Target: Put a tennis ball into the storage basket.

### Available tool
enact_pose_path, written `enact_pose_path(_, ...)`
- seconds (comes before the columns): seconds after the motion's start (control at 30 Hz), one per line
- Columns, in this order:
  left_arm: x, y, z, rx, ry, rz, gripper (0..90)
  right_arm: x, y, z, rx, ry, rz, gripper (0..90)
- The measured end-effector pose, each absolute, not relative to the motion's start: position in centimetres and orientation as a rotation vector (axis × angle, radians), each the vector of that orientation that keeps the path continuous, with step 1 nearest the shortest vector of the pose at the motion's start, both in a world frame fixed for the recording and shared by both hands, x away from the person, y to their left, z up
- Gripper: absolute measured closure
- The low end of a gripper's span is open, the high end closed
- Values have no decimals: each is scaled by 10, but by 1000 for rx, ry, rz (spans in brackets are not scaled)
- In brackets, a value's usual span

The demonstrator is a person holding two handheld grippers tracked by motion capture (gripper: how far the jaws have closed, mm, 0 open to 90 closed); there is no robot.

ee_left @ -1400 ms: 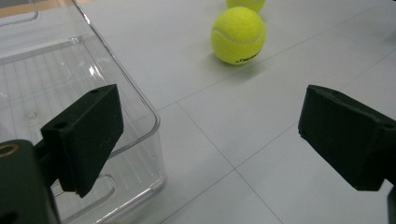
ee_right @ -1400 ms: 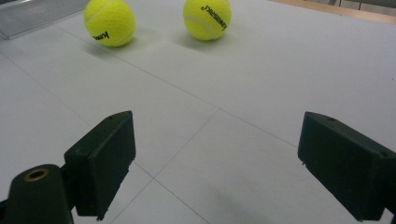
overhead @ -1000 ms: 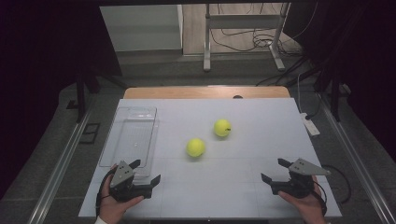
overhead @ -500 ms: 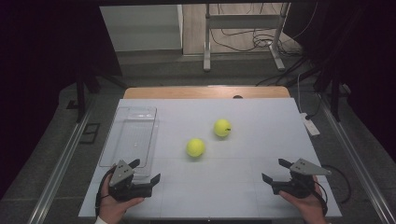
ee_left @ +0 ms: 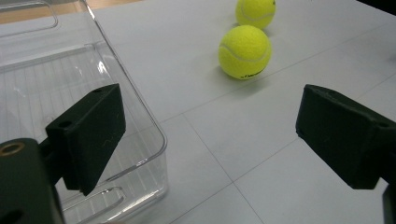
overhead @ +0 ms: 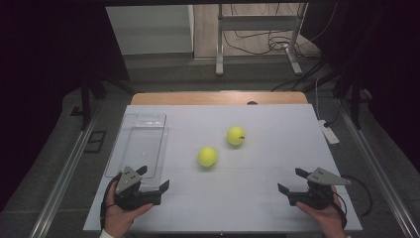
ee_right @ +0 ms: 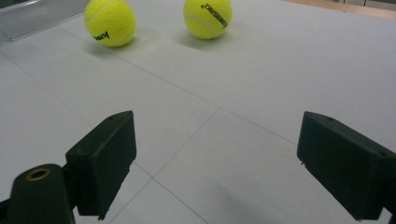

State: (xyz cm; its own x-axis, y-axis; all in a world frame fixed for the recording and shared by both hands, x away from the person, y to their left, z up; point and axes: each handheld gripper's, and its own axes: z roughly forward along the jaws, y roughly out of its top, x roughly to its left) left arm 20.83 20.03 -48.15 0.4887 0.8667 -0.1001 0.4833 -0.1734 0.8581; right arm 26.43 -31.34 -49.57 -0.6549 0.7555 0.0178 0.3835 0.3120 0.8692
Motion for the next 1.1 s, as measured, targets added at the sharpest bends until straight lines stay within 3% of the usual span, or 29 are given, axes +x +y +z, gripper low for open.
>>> enact_pose_path(1.1,239,172,-461,1916,1061,456,98,265,-314,-496,1032,2179,1280,123)
